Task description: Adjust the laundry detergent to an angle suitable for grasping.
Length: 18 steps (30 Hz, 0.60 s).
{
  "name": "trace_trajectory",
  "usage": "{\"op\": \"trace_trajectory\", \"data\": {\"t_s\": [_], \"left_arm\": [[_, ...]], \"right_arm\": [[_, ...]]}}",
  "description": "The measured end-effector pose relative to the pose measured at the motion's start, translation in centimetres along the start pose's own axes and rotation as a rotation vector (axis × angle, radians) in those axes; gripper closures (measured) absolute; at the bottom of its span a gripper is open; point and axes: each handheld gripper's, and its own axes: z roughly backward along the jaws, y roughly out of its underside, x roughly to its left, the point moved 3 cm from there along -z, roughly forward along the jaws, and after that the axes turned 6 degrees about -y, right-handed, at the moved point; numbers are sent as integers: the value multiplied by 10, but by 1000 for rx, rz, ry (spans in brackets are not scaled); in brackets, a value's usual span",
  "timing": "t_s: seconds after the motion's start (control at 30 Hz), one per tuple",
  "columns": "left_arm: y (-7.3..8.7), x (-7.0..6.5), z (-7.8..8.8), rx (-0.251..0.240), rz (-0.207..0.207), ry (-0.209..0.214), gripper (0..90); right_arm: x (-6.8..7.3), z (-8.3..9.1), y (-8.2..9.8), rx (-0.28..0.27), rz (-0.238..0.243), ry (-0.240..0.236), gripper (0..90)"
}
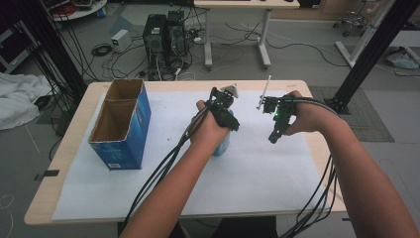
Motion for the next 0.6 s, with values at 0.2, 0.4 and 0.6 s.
{"op": "trace_trajectory", "data": {"t_s": [0.2,0.4,0.6], "left_arm": [[1,-1,1,7,-11,9,289],[1,1,1,7,-4,15,332],[1,1,0,12,-11,24,366]], "right_arm": [[-1,0,0,-1,-4,1,128],[-1,-1,0,2,-1,2,129],[-3,-1,0,7,16,10,129]]}}
